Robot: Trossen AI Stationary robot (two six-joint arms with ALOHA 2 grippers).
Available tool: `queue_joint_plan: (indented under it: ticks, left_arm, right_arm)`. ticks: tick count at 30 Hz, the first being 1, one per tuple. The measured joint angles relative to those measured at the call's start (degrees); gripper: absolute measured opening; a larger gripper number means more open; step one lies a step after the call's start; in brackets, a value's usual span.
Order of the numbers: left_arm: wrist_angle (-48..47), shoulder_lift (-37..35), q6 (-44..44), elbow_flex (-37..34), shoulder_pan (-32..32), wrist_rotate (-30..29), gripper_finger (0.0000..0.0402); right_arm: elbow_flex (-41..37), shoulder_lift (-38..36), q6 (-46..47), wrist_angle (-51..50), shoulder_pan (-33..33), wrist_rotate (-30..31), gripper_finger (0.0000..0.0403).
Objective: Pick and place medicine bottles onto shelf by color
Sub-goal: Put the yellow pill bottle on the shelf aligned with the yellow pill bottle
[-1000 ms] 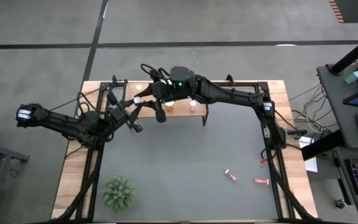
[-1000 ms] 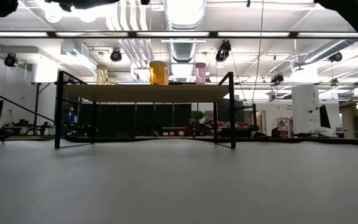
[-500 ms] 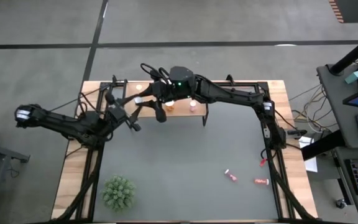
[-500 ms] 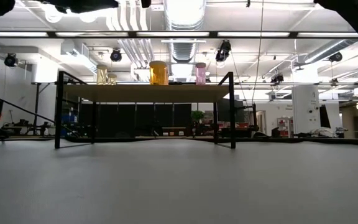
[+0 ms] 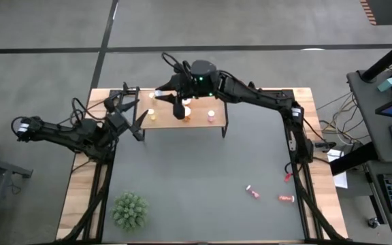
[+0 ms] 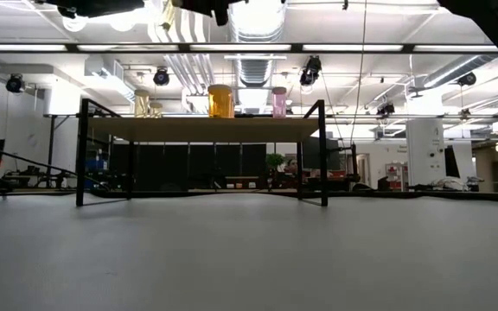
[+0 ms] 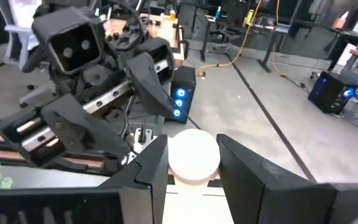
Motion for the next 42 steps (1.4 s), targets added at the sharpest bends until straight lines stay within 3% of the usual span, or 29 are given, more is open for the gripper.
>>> queue_joint_plan:
  ticks: [8,23,42]
  left_arm:
    - [0.2,-0.2,0.1,0.0,0.0,0.2,0.0215]
    - [0.2,-0.8,0.1,0.0,0.0,0.2,0.0215]
    - [0.2,-0.8,0.1,0.0,0.0,0.2,0.0215]
  right_arm:
    - [-3.0,1.2,3.5,0.4,-1.2,0.1,0.0113]
    - [-0.8,9.9,4.4,-0.7,-2.3,2.5,0.0112]
    - [-1.0,12.1,3.0,-4.7,-2.7,2.9,0.0112]
